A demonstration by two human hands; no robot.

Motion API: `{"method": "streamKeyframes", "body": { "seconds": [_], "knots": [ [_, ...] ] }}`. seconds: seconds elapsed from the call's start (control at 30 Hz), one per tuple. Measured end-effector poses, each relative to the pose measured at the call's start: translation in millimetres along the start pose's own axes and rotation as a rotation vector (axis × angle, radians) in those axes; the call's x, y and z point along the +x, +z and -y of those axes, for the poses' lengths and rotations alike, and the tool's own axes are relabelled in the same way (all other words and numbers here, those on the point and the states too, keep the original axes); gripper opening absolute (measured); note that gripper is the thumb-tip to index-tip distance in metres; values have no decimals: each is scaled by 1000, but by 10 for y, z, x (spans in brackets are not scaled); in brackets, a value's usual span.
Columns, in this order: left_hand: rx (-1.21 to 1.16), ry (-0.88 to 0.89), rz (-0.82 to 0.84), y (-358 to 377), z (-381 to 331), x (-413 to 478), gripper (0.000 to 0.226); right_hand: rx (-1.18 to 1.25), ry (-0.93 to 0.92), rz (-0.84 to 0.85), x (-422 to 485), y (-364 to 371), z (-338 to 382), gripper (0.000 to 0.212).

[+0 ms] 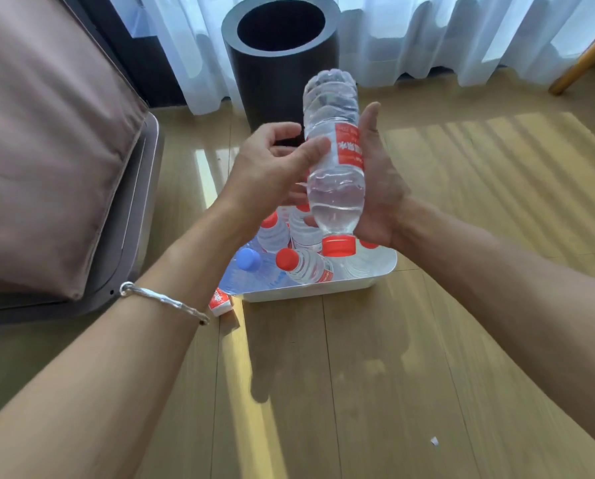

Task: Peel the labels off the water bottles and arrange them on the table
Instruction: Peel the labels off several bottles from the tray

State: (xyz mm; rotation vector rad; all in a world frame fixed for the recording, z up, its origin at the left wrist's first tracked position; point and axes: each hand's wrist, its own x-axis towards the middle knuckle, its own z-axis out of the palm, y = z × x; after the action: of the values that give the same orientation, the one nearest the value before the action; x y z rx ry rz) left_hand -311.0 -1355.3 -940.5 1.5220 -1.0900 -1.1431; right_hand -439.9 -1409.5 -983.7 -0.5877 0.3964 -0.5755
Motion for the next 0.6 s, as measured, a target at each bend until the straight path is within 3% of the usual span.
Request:
{"method": "streamKeyframes", "body": {
  "seconds": [0.1,0.27,0.33,0.4,0.47,0.6],
  "knots": [
    [-35,-138,122,-20,2,-8,24,-48,8,-14,21,-12,-13,105],
    [-68,-134,169,-80,-32,20,17,-270,-1,-29,66,-40,15,102],
    [-38,-105,99,-45,-35,72,14,-478,-26,-206,95,-34,4,89],
    [5,-102,67,6,-16,116,18,-678,-54,-344,86,1,-27,58],
    [58,-116,51,11,33,142,20,-743,-58,-327,54,33,-43,34],
    [141,-157,0,-123,112,160,36,-774,-60,-259,16,60,10,32]
  ]
}}
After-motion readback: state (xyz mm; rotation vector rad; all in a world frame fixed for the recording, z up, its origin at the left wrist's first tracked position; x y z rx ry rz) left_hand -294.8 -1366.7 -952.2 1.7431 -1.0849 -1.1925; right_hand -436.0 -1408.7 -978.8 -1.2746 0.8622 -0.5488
